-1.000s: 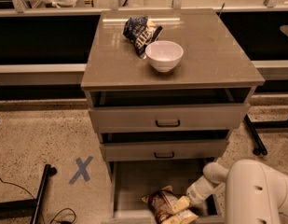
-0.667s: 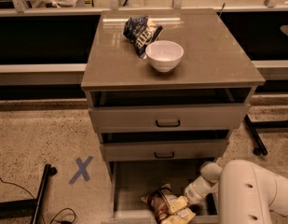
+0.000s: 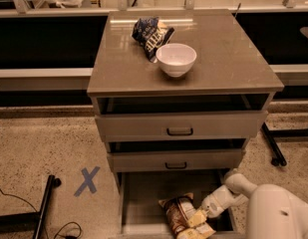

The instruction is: Pick brown chip bag from bottom drawer and place on counter

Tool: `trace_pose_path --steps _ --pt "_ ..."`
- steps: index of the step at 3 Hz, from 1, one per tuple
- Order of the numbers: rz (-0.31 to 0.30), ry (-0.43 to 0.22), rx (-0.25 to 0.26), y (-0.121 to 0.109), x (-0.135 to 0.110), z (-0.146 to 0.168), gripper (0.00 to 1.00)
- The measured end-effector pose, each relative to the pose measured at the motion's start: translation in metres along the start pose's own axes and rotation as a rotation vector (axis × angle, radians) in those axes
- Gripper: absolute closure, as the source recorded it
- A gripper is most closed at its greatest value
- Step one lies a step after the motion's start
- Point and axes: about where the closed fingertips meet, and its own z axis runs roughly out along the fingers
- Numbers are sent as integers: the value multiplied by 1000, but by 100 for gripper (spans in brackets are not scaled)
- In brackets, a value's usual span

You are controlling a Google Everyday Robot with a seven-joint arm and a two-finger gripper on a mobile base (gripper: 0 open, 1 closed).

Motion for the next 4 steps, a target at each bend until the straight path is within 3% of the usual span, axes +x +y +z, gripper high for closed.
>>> trace_pose_path --steps 1,2,3,4 --pt "-172 -56 -136 42 17 -29 100" --pt "-343 -117 -163 80 36 -63 100" --pt "-498 -197 -65 121 66 -95 100" --pt "-626 -259 90 163 84 -123 100"
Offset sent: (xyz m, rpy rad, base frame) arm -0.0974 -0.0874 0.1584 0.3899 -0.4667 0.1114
